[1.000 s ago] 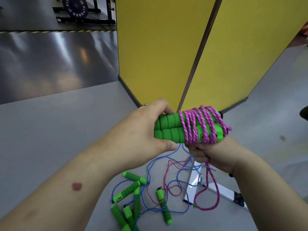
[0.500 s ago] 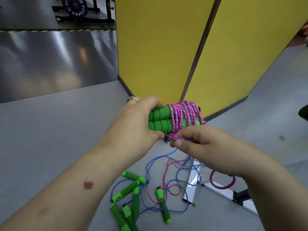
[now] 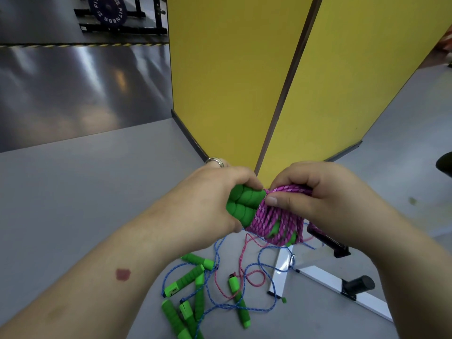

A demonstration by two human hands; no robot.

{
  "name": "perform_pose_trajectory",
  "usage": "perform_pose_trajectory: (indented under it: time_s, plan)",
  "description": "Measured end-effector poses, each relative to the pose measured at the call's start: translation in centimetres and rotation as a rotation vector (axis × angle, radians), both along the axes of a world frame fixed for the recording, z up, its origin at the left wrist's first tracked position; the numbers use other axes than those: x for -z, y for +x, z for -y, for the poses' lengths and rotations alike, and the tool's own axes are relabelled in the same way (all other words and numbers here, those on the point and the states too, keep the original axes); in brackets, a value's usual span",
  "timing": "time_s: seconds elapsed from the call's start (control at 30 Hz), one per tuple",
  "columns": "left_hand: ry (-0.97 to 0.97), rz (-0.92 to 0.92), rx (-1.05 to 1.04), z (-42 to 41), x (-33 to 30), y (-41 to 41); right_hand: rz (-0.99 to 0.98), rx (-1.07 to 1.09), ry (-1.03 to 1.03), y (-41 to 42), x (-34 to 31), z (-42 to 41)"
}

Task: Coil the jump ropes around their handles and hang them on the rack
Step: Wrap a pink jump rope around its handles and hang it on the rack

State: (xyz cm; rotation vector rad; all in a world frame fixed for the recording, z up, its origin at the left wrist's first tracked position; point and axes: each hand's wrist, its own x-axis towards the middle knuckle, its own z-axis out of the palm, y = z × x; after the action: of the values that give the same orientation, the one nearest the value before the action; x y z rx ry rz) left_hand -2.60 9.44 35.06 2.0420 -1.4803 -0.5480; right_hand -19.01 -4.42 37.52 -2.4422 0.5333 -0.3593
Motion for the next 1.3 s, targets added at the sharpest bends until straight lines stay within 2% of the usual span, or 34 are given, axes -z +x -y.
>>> perform_pose_trajectory:
  time_s: [0.17, 0.27, 0.43, 0.57, 0.7, 0.8, 0.9, 1.07, 1.17, 1.23, 1.3]
  plan:
    - [0.022, -0.061, 0.068, -0.4, -0.7, 0.1, 0.104, 0.007, 0.063, 0.2, 0.5, 0.2]
    - [-0.003, -0.127, 0.071, -0.7, -1.0, 0.3, 0.165, 0.025, 0.175, 0.1, 0.7, 0.6]
    - [-0.076, -0.414, 0.117, -1.0, -1.3, 0.7, 0.268, 0.036, 0.434, 0.1, 1.0, 1.2]
    - [-0.097, -0.439, 0.162, -1.1, -1.5, 0.7, 0.275, 0.052, 0.588, 0.0, 1.3, 1.3]
    - [-0.104, -0.439, 0.193, -1.2, -1.7, 0.8, 0.250, 0.083, 0.620, 0.1, 1.8, 1.6]
    - [-0.172, -0.559, 0.199, -1.3, -1.6, 1.0, 0.217, 0.101, 0.646, -0.1, 2.1, 2.0]
    - [-0.268, -0.716, 0.172, -1.1, -1.5, 1.2, 0.249, 0.081, 0.767, 0.0, 2.0, 1.9]
    - [-0.408, -0.768, 0.092, 0.0, -0.8, 0.7, 0.343, 0.093, 0.994, 0.5, 1.4, 0.9]
    - [-0.474, -0.725, 0.009, 0.5, -0.1, -0.1, 0.408, 0.123, 0.993, 0.8, 1.3, 0.5]
    - [-0.475, -0.713, -0.037, 0.7, 0.2, -0.6, 0.439, 0.144, 0.914, 1.1, 1.3, 0.1]
    - [-0.472, -0.833, -0.039, 0.9, 0.2, -1.1, 0.453, 0.159, 0.777, 1.4, 1.5, -0.4]
